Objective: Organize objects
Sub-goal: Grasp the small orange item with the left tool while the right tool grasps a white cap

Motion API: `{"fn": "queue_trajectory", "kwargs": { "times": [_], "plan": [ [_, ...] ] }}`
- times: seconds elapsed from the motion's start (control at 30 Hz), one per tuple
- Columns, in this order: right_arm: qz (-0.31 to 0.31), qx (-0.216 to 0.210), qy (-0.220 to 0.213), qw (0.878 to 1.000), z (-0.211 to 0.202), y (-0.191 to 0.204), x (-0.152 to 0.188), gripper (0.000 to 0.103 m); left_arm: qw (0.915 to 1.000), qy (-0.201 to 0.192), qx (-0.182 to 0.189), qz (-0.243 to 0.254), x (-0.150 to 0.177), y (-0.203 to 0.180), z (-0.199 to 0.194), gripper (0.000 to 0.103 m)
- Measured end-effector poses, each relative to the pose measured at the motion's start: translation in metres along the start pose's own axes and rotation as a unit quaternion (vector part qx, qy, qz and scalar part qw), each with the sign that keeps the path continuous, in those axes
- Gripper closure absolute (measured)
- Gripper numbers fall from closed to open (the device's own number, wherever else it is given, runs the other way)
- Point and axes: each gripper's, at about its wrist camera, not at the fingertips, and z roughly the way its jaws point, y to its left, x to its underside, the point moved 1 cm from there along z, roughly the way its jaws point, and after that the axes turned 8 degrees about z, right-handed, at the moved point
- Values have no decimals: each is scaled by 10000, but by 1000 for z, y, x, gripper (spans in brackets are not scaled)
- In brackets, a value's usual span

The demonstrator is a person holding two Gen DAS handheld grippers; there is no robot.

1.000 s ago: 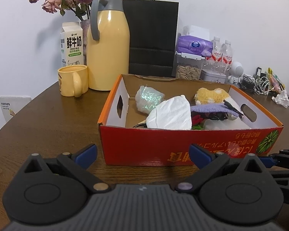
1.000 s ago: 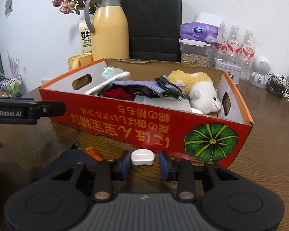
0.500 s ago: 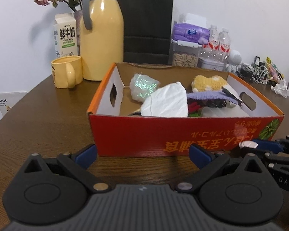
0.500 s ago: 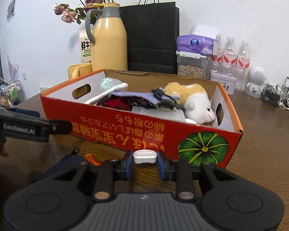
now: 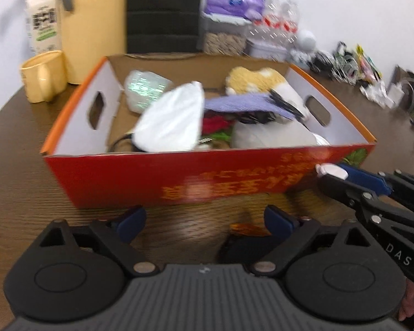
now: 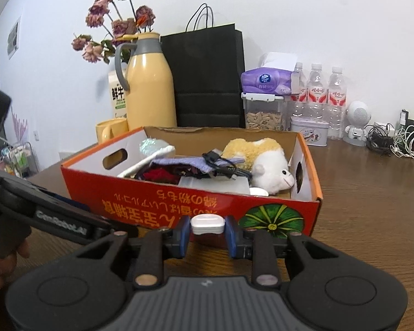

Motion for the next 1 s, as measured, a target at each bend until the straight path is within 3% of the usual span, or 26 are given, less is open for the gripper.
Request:
{"fn": "queue_trajectory", "kwargs": {
  "times": [0.2,0.27,0.33,0.4,0.5,0.63,0.7,0.77,0.8,1.0],
  "plan": [
    [116,-93,-126,9998,-7,-5,-2,77,9983,472,24,341,-9,-17,10,21],
    [117,-124,-158,9997,-9,-5,-2,77,9971,630,6,427,-11,-21,13,34],
    [112,-157,-181,9996,-11,-5,-2,77,9953,784,-18,562,-11,-27,16,36],
    [116,-184,-202,9996,-13,-5,-2,77,9939,816,-61,736,-9,-33,15,38],
    [113,-219,-230,9994,-15,-5,-2,77,9937,800,-29,785,-11,-36,13,51],
    [73,-266,-260,9993,-18,-3,-1,77,9948,729,-124,701,-11,-35,14,51],
    [67,-283,-270,9992,-19,-3,-1,77,9951,701,-132,679,-12,-35,14,56],
    [63,-291,-272,9992,-19,-2,-1,77,9952,660,-105,718,-12,-38,13,80],
    [62,-292,-274,9992,-19,-3,-1,77,9951,655,-77,742,-13,-40,12,86],
    [63,-291,-271,9992,-19,-2,-1,77,9955,534,-118,780,-10,-47,9,89]
  ]
}}
